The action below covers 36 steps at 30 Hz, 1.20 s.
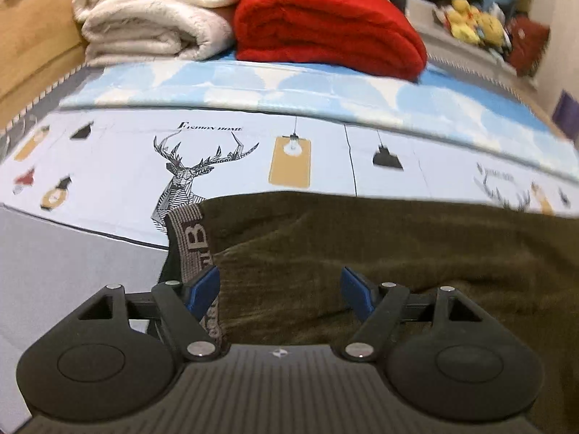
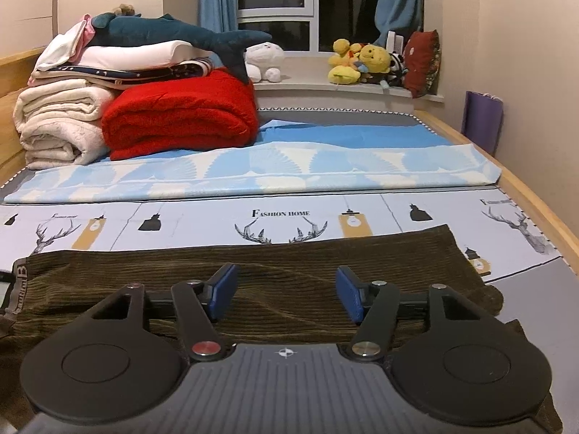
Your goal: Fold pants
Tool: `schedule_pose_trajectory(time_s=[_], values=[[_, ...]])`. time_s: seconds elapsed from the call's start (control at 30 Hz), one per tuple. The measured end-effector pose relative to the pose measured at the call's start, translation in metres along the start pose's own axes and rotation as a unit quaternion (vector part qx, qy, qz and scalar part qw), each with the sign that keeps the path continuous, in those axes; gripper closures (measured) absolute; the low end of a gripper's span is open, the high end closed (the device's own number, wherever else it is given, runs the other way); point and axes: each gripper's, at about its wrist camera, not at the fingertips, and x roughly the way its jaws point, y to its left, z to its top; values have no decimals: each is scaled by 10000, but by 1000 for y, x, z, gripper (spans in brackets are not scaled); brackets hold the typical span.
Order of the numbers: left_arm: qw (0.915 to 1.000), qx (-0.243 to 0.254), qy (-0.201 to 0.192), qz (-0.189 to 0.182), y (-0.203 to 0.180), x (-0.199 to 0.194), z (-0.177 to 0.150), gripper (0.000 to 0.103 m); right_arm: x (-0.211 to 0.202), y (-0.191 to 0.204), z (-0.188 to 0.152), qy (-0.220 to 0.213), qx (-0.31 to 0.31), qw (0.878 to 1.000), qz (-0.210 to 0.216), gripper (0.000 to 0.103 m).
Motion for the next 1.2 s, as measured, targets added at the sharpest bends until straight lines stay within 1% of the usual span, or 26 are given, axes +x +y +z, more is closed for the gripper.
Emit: schedule_pose_trajectory(time_s=[0.03, 0.07, 0.1, 0.13, 0.17, 0.2, 0.27, 0.33, 0.4, 0.43, 0.47, 0.5, 0.57, 0.63, 0.7, 0.8, 0.9, 0.97, 1.0, 1.03, 1.1, 1.13, 1.17, 1.2], values=[[9999, -122, -15, -69, 3, 2, 4, 35, 1, 0, 1, 23, 17, 10000, 32, 41], [9997, -229, -46, -121, 7, 4, 7, 54, 1, 0, 1, 55, 34, 10000, 61, 41], [9995, -281, -64, -131, 10, 8, 10, 66, 2, 1, 2, 81, 44, 9999, 76, 41], [9995, -291, -71, -113, 12, 11, 12, 85, 2, 1, 2, 100, 46, 9999, 80, 43], [9996, -277, -74, -76, 13, 15, 14, 94, 3, 1, 3, 122, 41, 9999, 112, 45], [9996, -258, -101, -41, 13, 18, 15, 95, 2, 1, 3, 127, 37, 9998, 138, 46], [9995, -282, -125, -1, 15, 28, 18, 95, 2, 0, 4, 143, 18, 9997, 174, 65], [9990, -426, -154, 58, 19, 40, 22, 94, 1, -4, 4, 175, 80, 9995, 266, 70], [9985, -511, -177, 128, 21, 53, 28, 91, 1, -7, 4, 219, 144, 9991, 336, 70], [9986, -474, -173, 133, 20, 61, 31, 84, 2, -8, 3, 251, 145, 9989, 357, 70], [9989, -398, -224, 124, 19, 69, 33, 70, 3, -8, 3, 293, 112, 9988, 373, 70], [9991, -309, -262, 140, 17, 75, 35, 60, 4, -7, 2, 326, 70, 9987, 378, 70], [9991, -29, -358, 233, 8, 90, 40, 27, 5, -7, 1, 359, -1, 9986, 377, 70], [9984, 235, -408, 318, 0, 104, 44, 14, 7, -8, 0, 391, -43, 9985, 382, 70], [9976, 500, -411, 239, -7, 117, 49, 14, 10, -9, 0, 428, -64, 9984, 352, 70], [9957, 872, -319, 13, -14, 139, 54, 14, 14, -13, 0, 463, -39, 9985, 276, 70], [9937, 1078, -76, -280, -15, 158, 55, 15, 18, -18, -1, 508, -29, 9985, 218, 70], [9906, 1290, 112, -449, -17, 169, 55, 19, 19, -19, -3, 544, -56, 9983, 181, 70], [9883, 1441, 143, -481, -18, 172, 53, 20, 20, -19, -3, 556, -73, 9983, 177, 70], [9862, 1571, 172, -499, -19, 175, 51, 24, 21, -19, -4, 573, -105, 9982, 167, 70], [9823, 1796, 254, -463, -20, 180, 44, 44, 22, -18, -6, 610, -204, 9979, 121, 70], [9808, 1882, 226, -451, -20, 180, 42, 53, 23, -17, -7, 635, -254, 9976, 94, 70], [9789, 1974, 174, -503, -21, 177, 39, 70, 24, -17, -8, 666, -302, 9973, 69, 70], [9763, 2081, 177, -565, -23, 174, 39, 80, 25, -16, -8, 690, -333, 9971, 46, 70]])
